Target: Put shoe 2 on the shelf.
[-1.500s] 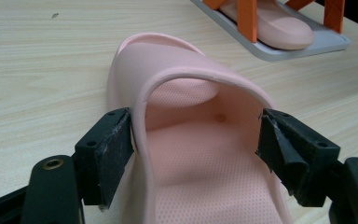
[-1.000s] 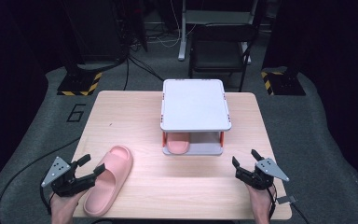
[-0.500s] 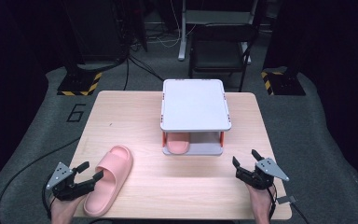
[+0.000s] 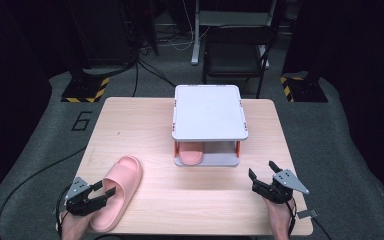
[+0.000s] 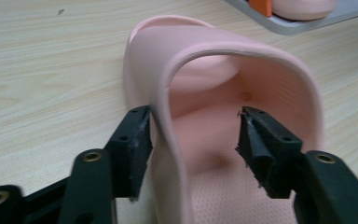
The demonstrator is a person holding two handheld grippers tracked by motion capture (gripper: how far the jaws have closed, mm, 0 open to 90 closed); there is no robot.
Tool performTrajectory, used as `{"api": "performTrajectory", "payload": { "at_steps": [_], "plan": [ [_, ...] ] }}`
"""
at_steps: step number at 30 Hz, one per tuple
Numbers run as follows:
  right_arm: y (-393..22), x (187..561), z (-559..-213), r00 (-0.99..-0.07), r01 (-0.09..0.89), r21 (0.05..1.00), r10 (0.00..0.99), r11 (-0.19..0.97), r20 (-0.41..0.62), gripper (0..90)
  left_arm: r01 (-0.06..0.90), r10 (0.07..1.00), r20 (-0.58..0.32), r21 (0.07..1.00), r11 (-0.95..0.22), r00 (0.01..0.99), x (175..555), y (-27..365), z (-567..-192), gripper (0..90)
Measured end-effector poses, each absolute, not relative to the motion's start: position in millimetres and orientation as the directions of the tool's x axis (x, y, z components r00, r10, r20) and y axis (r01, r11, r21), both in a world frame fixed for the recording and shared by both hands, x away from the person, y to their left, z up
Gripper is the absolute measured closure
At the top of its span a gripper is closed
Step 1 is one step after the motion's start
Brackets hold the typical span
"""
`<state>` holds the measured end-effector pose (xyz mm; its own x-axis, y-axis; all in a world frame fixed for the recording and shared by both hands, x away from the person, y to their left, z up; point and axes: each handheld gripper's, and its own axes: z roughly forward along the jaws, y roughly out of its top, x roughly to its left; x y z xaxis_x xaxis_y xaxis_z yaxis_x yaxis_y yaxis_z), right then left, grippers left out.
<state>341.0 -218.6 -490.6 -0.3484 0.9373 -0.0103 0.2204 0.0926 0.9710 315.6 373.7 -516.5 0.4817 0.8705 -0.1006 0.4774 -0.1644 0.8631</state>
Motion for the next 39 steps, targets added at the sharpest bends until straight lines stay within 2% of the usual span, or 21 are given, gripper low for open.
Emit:
{"api": "performTrajectory", "payload": {
  "at_steps": [6, 7, 10, 14, 18, 27, 30, 34, 39],
  "plan": [
    [-220.9, 341.3, -490.6, -0.349, 0.216, 0.973, 0.937, 0.087, -0.007, 18.5, 0.495, 0.890, -0.102, 0.856, -0.149, 0.444, 320.0, 375.4, -516.0, 65.5],
    [-220.9, 341.3, -490.6, -0.349, 0.216, 0.973, 0.937, 0.087, -0.007, 18.5, 0.485, 0.896, -0.105, 0.864, -0.132, 0.432, 320.5, 375.6, -516.8, 65.5],
    [-219.3, 341.7, -491.0, -0.358, 0.219, 0.972, 0.934, 0.089, -0.005, 18.7, 0.506, 0.893, -0.154, 0.858, -0.091, 0.422, 321.9, 380.9, -516.0, 74.4],
    [-218.0, 342.5, -490.8, -0.358, 0.224, 0.970, 0.934, 0.096, -0.010, 18.7, 0.504, 0.898, -0.163, 0.860, -0.073, 0.409, 322.9, 377.0, -513.0, 78.8],
    [-217.0, 343.2, -486.3, -0.367, 0.219, 0.971, 0.930, 0.094, -0.007, 18.7, 0.483, 0.884, -0.115, 0.865, -0.135, 0.453, 322.0, 361.6, -502.9, 80.1],
    [-215.1, 351.2, -450.7, -0.415, 0.180, 0.981, 0.910, 0.066, 0.014, 19.1, 0.418, 0.821, -0.110, 0.893, -0.166, 0.560, 320.5, 309.4, -480.8, 80.1],
    [-208.9, 365.9, -424.7, -0.453, 0.182, 0.982, 0.891, 0.050, 0.039, 19.1, 0.415, 0.786, -0.149, 0.898, -0.147, 0.600, 321.1, 284.6, -476.1, 79.9],
    [-197.9, 388.5, -397.5, -0.489, 0.169, 0.983, 0.872, 0.071, 0.021, 19.9, 0.415, 0.761, -0.172, 0.899, -0.138, 0.625, 321.6, 257.8, -473.9, 79.8],
    [-184.6, 416.7, -378.7, -0.513, 0.173, 0.982, 0.858, 0.081, 0.020, 23.7, 0.424, 0.743, -0.191, 0.895, -0.137, 0.642, 328.2, 230.8, -474.3, 79.7]
  ]
}}
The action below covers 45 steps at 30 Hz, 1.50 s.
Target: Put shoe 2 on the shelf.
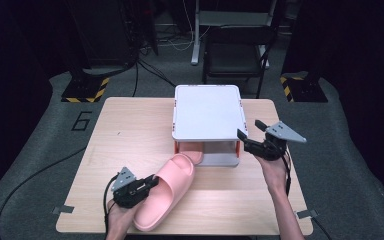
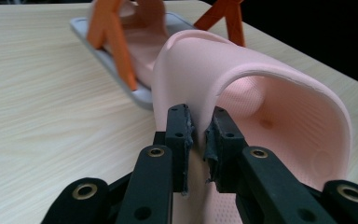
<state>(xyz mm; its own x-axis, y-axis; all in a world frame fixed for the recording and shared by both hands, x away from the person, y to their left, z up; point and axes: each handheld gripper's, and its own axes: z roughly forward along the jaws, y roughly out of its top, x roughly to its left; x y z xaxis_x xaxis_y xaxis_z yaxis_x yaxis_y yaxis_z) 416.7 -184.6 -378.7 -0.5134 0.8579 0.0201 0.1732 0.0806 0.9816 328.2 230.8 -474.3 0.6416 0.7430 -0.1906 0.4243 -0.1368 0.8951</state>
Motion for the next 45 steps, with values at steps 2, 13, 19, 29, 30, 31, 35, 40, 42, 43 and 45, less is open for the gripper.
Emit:
{"api": "performTrajectory", "payload": {
  "at_steps": [2, 13, 19, 29, 30, 31, 35, 40, 42, 43, 45],
  "plan": [
    [-176.0, 436.5, -375.4, -0.532, 0.190, 0.975, 0.847, 0.115, 0.004, 24.0, 0.428, 0.735, -0.203, 0.894, -0.130, 0.647, 331.9, 217.2, -475.2, 79.7],
    [-155.5, 471.1, -385.4, -0.573, 0.270, 0.946, 0.820, 0.179, 0.008, 24.0, 0.405, 0.759, -0.175, 0.905, -0.127, 0.627, 366.1, 126.6, -479.3, 79.7],
    [-153.8, 474.2, -391.7, -0.569, 0.293, 0.937, 0.822, 0.189, 0.011, 24.9, 0.455, 0.819, -0.209, 0.888, -0.070, 0.534, 389.5, 89.2, -485.5, 79.6],
    [-154.7, 474.6, -392.6, -0.553, 0.305, 0.935, 0.833, 0.180, 0.020, 23.4, 0.517, 0.888, -0.233, 0.856, -0.006, 0.397, 415.1, 47.6, -494.3, 81.0],
    [-154.7, 474.6, -392.6, -0.553, 0.305, 0.935, 0.833, 0.180, 0.020, 23.4, 0.517, 0.888, -0.233, 0.856, -0.006, 0.397, 415.1, 47.6, -494.3, 81.1],
    [-154.5, 474.7, -392.9, -0.555, 0.304, 0.936, 0.832, 0.176, 0.024, 23.4, 0.513, 0.890, -0.240, 0.858, 0.007, 0.389, 418.2, 46.4, -493.2, 81.1],
    [-155.1, 473.7, -392.7, -0.559, 0.307, 0.934, 0.829, 0.181, 0.022, 23.4, 0.502, 0.912, -0.210, 0.865, 0.005, 0.352, 428.2, 45.0, -493.7, 81.9],
    [-153.8, 473.7, -393.3, -0.559, 0.301, 0.937, 0.829, 0.176, 0.024, 23.3, 0.487, 0.914, -0.205, 0.873, 0.009, 0.349, 429.8, 45.2, -494.7, 77.6],
    [-154.4, 473.5, -393.2, -0.561, 0.303, 0.936, 0.828, 0.181, 0.022, 23.3, 0.454, 0.892, -0.196, 0.891, -0.011, 0.406, 424.7, 48.5, -492.8, 68.4],
    [-154.8, 473.7, -393.4, -0.561, 0.303, 0.936, 0.828, 0.180, 0.023, 23.2, 0.428, 0.862, -0.181, 0.902, -0.046, 0.474, 418.9, 56.0, -489.3, 56.6],
    [-154.9, 473.4, -393.5, -0.561, 0.303, 0.936, 0.827, 0.179, 0.024, 23.2, 0.395, 0.808, -0.163, 0.914, -0.093, 0.566, 411.7, 67.9, -486.9, 49.8]
  ]
}}
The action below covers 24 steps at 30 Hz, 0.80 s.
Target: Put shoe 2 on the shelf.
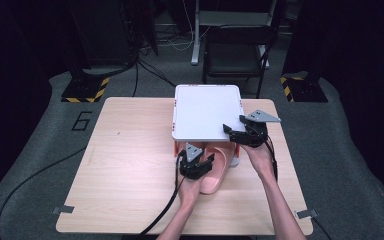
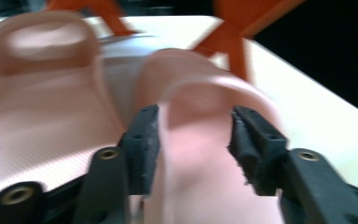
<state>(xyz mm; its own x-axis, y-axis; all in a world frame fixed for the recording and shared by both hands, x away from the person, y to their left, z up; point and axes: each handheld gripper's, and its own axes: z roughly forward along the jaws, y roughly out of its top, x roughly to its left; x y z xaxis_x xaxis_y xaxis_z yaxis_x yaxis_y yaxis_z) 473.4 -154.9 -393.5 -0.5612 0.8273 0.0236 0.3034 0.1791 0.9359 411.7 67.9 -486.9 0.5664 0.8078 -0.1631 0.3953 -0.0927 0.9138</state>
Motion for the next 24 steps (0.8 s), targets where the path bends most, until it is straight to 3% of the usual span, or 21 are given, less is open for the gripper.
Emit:
{"api": "performTrajectory", "payload": {
  "at_steps": [1, 2, 6, 8, 10, 14, 24],
  "plan": [
    [-154.9, 473.4, -393.5, -0.561, 0.303, 0.936, 0.827, 0.179, 0.024, 23.2, 0.395, 0.808, -0.163, 0.914, -0.093, 0.566, 411.7, 67.9, -486.9, 47.0],
    [-155.1, 472.9, -393.3, -0.561, 0.303, 0.936, 0.828, 0.181, 0.022, 23.2, 0.347, 0.738, -0.112, 0.922, -0.173, 0.665, 400.5, 86.6, -486.6, 43.3],
    [-154.5, 472.6, -393.9, -0.559, 0.297, 0.938, 0.829, 0.176, 0.022, 23.3, 0.376, 0.654, -0.155, 0.902, -0.212, 0.741, 388.4, 111.1, -489.4, 27.8],
    [-154.2, 471.7, -393.7, -0.557, 0.300, 0.938, 0.830, 0.176, 0.023, 23.3, 0.348, 0.605, -0.107, 0.889, -0.297, 0.789, 376.4, 128.8, -494.1, 25.7],
    [-154.7, 471.4, -393.8, -0.558, 0.301, 0.937, 0.830, 0.175, 0.024, 23.3, 0.352, 0.585, -0.118, 0.886, -0.303, 0.802, 373.6, 133.6, -496.7, 23.9],
    [-154.1, 471.2, -393.6, -0.556, 0.302, 0.937, 0.831, 0.174, 0.025, 23.3, 0.358, 0.537, -0.121, 0.860, -0.362, 0.834, 369.2, 135.6, -506.0, 23.8],
    [-153.9, 470.9, -393.5, -0.555, 0.304, 0.937, 0.832, 0.173, 0.026, 23.3, 0.342, 0.545, -0.075, 0.846, -0.409, 0.835, 375.0, 103.2, -517.5, 30.4]
  ]
}}
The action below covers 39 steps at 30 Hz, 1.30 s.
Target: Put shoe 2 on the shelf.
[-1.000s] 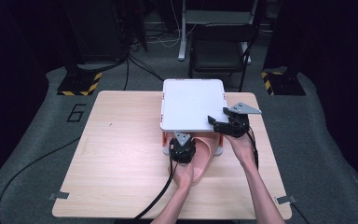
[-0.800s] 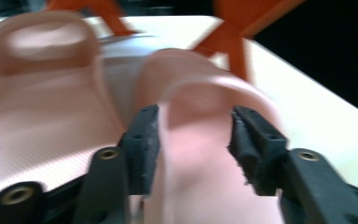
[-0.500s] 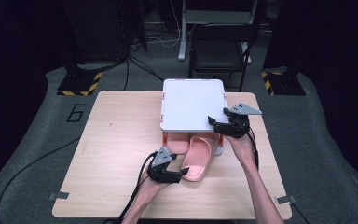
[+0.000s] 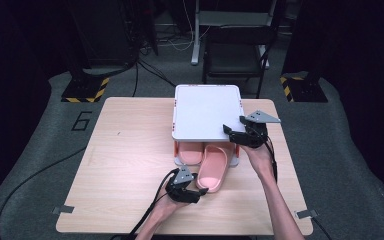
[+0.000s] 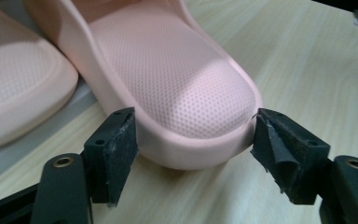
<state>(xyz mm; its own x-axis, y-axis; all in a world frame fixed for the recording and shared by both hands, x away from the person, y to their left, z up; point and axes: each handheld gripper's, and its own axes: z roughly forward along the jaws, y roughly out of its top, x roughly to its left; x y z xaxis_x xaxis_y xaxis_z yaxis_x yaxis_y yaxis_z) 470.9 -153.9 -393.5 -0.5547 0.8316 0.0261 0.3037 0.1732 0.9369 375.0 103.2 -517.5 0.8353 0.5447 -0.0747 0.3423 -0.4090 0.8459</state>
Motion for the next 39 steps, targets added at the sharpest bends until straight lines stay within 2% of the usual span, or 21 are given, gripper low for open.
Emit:
{"api": "performTrajectory", "payload": {
  "at_steps": [4, 16, 22, 24, 26, 31, 33, 39],
  "plan": [
    [-153.7, 470.7, -393.5, -0.553, 0.305, 0.937, 0.832, 0.173, 0.027, 23.3, 0.342, 0.562, -0.064, 0.848, -0.406, 0.825, 383.5, 93.7, -516.7, 30.4],
    [-153.9, 470.4, -393.4, -0.555, 0.305, 0.937, 0.832, 0.173, 0.027, 23.4, 0.395, 0.676, -0.103, 0.870, -0.294, 0.730, 421.3, 56.6, -517.8, 31.0],
    [-154.2, 470.3, -393.4, -0.556, 0.304, 0.936, 0.831, 0.175, 0.025, 23.4, 0.403, 0.703, -0.088, 0.866, -0.296, 0.706, 433.8, 46.9, -516.9, 31.2],
    [-153.9, 470.3, -393.4, -0.555, 0.304, 0.937, 0.831, 0.174, 0.026, 23.4, 0.406, 0.709, -0.089, 0.866, -0.291, 0.699, 435.8, 44.6, -517.0, 31.2],
    [-153.8, 470.1, -393.4, -0.554, 0.305, 0.936, 0.832, 0.173, 0.027, 23.4, 0.376, 0.710, -0.039, 0.868, -0.325, 0.703, 440.7, 44.7, -516.4, 31.3],
    [-154.4, 469.6, -393.0, -0.556, 0.310, 0.934, 0.831, 0.179, 0.026, 23.5, 0.382, 0.725, -0.045, 0.871, -0.308, 0.687, 444.7, 39.7, -517.6, 31.8],
    [-154.5, 469.5, -392.9, -0.556, 0.309, 0.934, 0.831, 0.180, 0.024, 23.5, 0.369, 0.722, -0.023, 0.870, -0.327, 0.692, 445.7, 39.5, -517.1, 31.6],
    [-154.6, 469.7, -393.1, -0.558, 0.306, 0.935, 0.829, 0.177, 0.026, 23.5, 0.368, 0.687, -0.053, 0.873, -0.321, 0.725, 432.4, 45.1, -510.4, 32.7]
  ]
}}
